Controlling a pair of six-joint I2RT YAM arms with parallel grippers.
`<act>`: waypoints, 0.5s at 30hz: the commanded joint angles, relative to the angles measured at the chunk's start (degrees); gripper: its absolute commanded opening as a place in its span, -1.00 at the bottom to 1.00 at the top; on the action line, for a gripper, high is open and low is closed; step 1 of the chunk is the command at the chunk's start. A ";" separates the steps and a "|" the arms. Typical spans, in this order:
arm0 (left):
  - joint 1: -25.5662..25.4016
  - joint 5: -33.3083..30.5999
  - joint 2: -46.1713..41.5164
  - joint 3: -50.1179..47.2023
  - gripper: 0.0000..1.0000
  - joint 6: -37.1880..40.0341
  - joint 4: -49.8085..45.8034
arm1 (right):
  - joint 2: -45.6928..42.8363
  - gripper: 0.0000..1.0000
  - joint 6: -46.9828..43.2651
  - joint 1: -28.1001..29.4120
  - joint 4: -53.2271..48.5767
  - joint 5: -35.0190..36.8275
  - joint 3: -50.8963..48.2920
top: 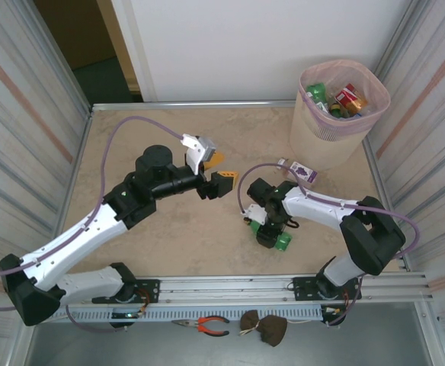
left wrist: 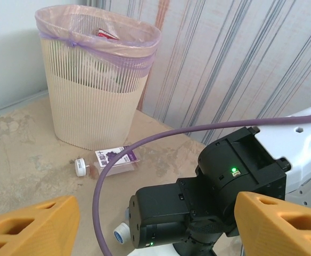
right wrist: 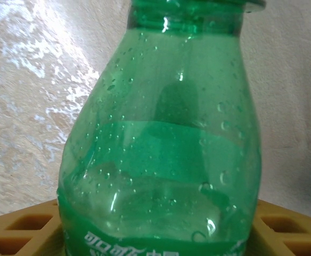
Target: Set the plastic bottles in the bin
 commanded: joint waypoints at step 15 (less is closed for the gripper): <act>0.42 -3.13 -4.18 -1.97 0.54 -0.80 0.15 | -12.01 0.21 6.00 -5.62 -1.70 -11.30 14.10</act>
